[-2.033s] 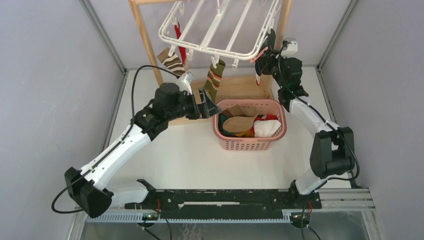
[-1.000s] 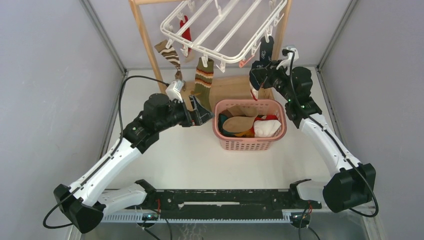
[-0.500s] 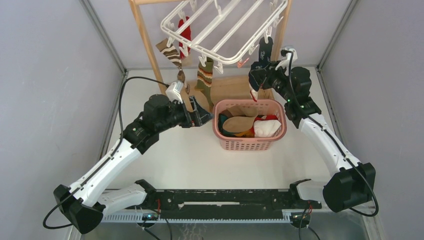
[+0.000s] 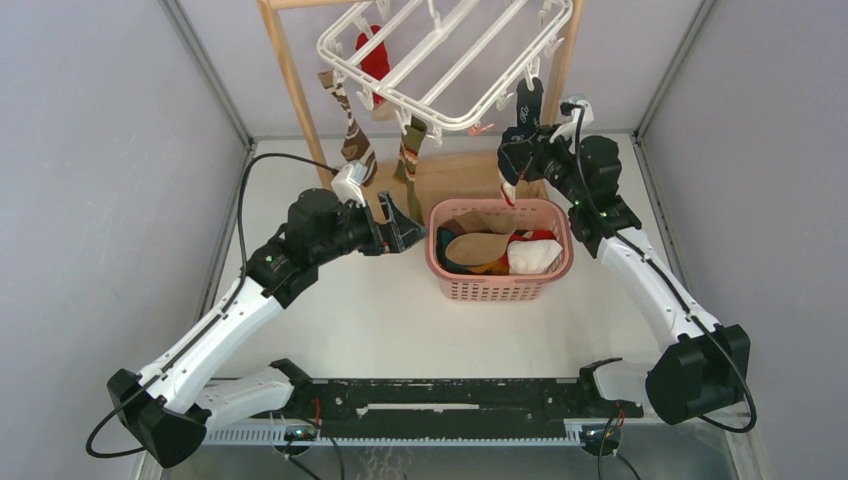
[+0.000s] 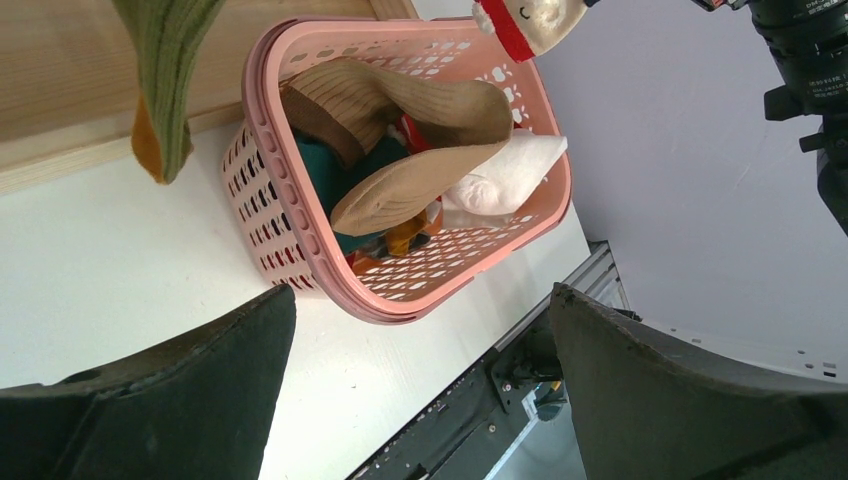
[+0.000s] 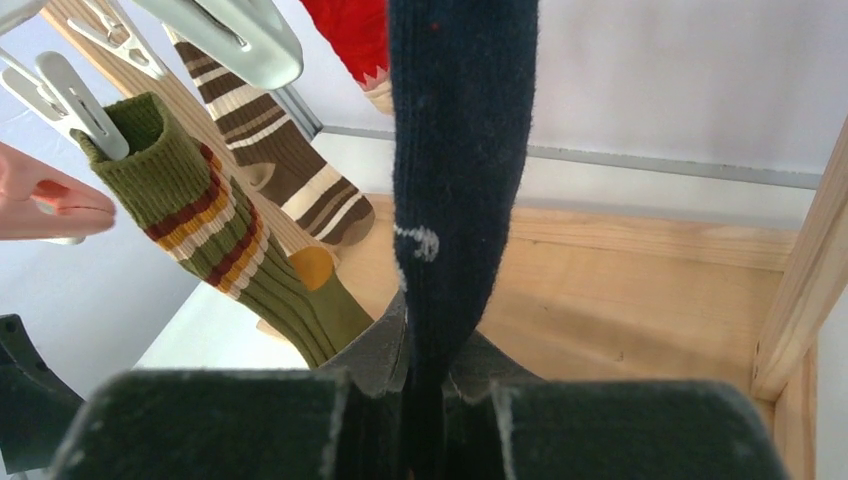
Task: Remove the socks clipped to the hanger
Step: Remove the sock from the hanger.
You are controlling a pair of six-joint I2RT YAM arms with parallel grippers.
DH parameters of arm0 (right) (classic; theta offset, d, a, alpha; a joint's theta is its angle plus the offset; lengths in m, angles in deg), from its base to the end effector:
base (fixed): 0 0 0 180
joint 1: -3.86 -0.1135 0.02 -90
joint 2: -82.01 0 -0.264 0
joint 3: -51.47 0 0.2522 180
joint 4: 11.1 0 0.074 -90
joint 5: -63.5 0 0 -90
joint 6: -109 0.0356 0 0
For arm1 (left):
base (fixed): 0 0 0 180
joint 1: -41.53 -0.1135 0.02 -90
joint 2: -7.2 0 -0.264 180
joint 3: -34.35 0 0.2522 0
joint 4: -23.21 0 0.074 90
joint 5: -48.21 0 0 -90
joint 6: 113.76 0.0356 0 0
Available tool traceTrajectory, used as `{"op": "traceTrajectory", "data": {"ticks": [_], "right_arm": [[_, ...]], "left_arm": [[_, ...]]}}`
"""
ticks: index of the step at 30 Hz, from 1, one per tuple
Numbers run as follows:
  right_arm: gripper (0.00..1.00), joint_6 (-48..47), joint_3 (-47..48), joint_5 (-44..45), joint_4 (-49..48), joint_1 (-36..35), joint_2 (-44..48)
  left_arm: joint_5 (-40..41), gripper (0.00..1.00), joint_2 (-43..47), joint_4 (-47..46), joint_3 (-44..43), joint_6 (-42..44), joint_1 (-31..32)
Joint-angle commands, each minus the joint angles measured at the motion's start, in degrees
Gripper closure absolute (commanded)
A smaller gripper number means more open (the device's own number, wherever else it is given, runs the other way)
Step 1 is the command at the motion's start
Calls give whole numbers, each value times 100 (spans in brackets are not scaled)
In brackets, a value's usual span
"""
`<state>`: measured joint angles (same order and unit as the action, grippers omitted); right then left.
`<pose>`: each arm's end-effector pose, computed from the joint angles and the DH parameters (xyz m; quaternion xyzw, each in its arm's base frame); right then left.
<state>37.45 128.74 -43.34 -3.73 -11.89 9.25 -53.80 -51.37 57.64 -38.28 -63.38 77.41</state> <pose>0.2870 0.0917 0.3801 -0.0840 0.7189 0.3019 0.6205 0.1812 -0.1402 0.3622 0.0331 0.8180 -0.4155 0.3964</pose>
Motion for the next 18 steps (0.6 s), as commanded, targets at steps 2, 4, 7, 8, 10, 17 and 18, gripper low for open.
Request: {"op": "traceTrajectory", "data": {"ticks": [2, 4, 7, 8, 10, 17, 18], "right_arm": [[88, -78, -36, -3, -212, 73, 83], [88, -71, -44, -26, -206, 101, 94], [88, -70, -44, -47, -192, 131, 107], [88, -68, -47, -55, -187, 141, 111], [88, -64, -47, -59, -166, 158, 125], [88, -8, -216, -79, -223, 317, 253], [88, 3, -254, -90, -236, 344, 275]], "left_arm": [[100, 0, 8, -121, 34, 20, 41], [153, 0, 18, -75, 20, 39, 27], [220, 0, 70, -1, 20, 82, 16], [236, 0, 81, 30, 24, 104, 6], [285, 0, 152, 122, 25, 147, -25], [553, 0, 697, 574, 258, 291, -222], [579, 0, 794, 639, 322, 296, -269]]}}
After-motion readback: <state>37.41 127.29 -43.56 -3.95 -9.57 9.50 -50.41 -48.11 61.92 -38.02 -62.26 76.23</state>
